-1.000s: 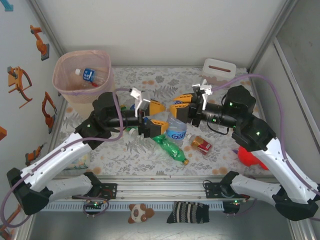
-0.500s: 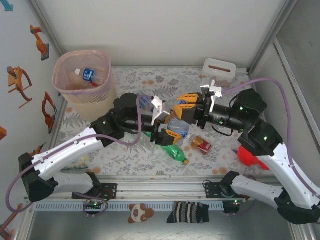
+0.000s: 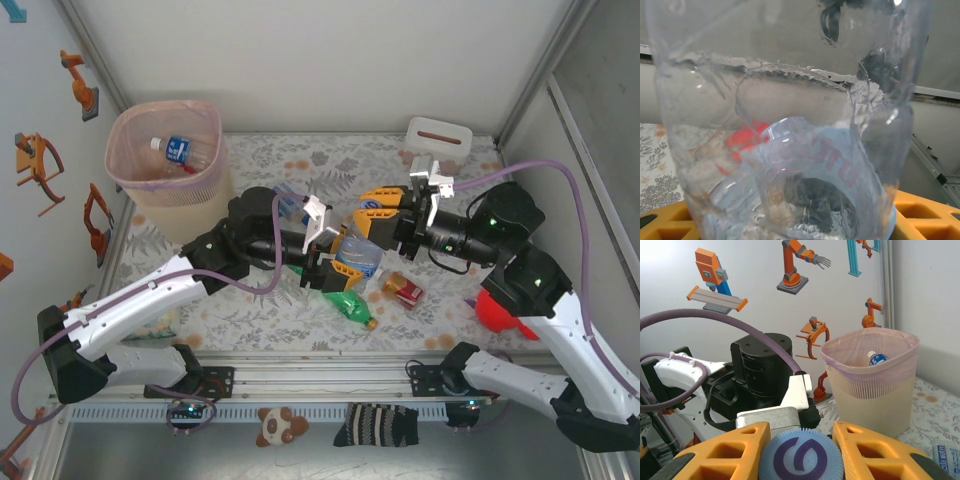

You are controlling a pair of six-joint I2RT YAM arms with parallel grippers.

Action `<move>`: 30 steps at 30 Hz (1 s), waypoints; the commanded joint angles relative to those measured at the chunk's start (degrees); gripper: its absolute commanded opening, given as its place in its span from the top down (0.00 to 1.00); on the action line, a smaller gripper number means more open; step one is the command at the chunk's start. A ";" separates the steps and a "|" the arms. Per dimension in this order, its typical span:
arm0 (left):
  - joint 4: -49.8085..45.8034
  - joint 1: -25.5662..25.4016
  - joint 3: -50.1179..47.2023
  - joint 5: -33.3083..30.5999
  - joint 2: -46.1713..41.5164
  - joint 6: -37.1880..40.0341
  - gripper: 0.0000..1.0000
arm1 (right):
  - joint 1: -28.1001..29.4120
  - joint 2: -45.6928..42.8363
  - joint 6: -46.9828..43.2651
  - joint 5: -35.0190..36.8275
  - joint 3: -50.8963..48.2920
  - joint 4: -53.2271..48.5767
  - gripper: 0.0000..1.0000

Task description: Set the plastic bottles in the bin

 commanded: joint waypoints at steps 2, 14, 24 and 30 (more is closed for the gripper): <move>0.45 -0.35 1.10 1.07 -0.66 1.59 0.43 | -0.26 -0.80 0.95 0.52 -0.22 1.87 0.73; -0.71 -0.33 1.02 -0.11 -1.70 2.43 0.50 | -0.21 -0.93 0.73 1.74 -0.43 1.17 0.65; -1.74 1.01 0.34 -1.97 -3.37 2.93 0.53 | -0.22 -2.98 0.38 5.88 -0.50 -2.19 0.38; -0.98 3.24 -0.86 -4.14 -4.54 1.44 0.54 | -0.22 -5.75 -0.47 9.79 -1.20 -4.39 0.36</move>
